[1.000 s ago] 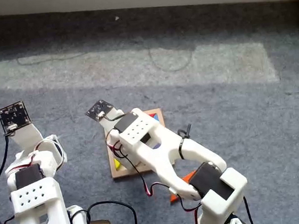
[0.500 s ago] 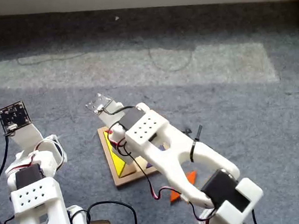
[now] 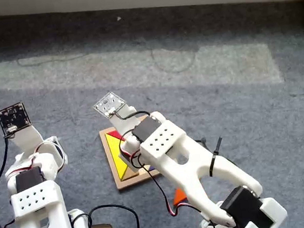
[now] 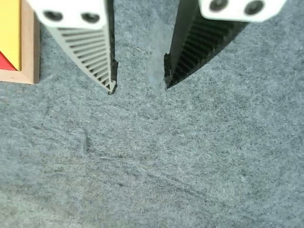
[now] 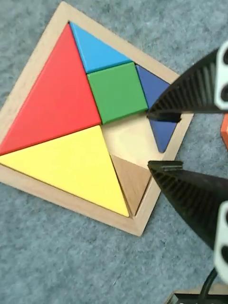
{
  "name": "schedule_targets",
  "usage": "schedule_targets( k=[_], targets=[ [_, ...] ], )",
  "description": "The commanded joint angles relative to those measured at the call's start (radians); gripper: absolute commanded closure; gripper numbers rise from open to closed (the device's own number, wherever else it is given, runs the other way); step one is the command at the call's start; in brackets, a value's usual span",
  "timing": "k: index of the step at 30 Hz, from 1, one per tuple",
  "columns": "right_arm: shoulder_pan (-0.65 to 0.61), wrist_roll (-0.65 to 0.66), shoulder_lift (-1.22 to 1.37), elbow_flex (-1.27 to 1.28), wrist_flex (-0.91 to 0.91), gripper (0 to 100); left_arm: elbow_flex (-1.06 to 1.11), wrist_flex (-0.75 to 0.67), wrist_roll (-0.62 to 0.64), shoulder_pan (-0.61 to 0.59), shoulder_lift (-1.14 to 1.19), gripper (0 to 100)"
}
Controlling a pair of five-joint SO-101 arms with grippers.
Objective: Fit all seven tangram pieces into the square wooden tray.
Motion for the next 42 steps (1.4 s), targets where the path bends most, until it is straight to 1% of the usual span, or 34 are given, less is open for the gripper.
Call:
schedule_targets(
  k=[1,3,5,9,16,26,29,33,37,42],
  targets=[
    [-0.051,-0.032,-0.051,-0.008,-0.025,78.1,-0.002,-0.018,0.009,-0.008,-0.015,83],
    [-0.062,-0.032,-0.05,-0.005,-0.047,78.1,-0.002,-0.018,0.009,-0.008,-0.015,83],
    [-0.068,-0.066,-0.039,0.012,-0.074,78.1,-0.002,-0.018,0.009,-0.01,-0.015,83],
    [-0.094,-0.092,0.041,0.041,-0.131,78.1,-0.002,-0.018,0.011,-0.012,-0.015,83],
    [-0.113,-0.094,0.148,0.038,-0.136,78.1,-0.004,-0.018,0.011,-0.036,-0.015,83],
    [-0.119,-0.094,0.159,0.036,-0.137,78.1,-0.004,-0.018,0.011,-0.036,-0.015,83],
    [-0.104,-0.086,0.165,0.036,-0.137,78.1,-0.004,-0.018,0.011,-0.035,-0.015,83],
    [-0.047,0.005,0.163,0.038,-0.128,78.2,-0.004,-0.018,0.011,-0.033,-0.015,83],
    [0.008,0.025,0.157,0.038,-0.128,78.2,-0.004,-0.018,0.011,-0.033,-0.015,83],
    [0.022,0.026,0.156,-0.039,-0.008,78.2,-0.004,-0.018,0.011,-0.031,-0.015,83]
  ],
)
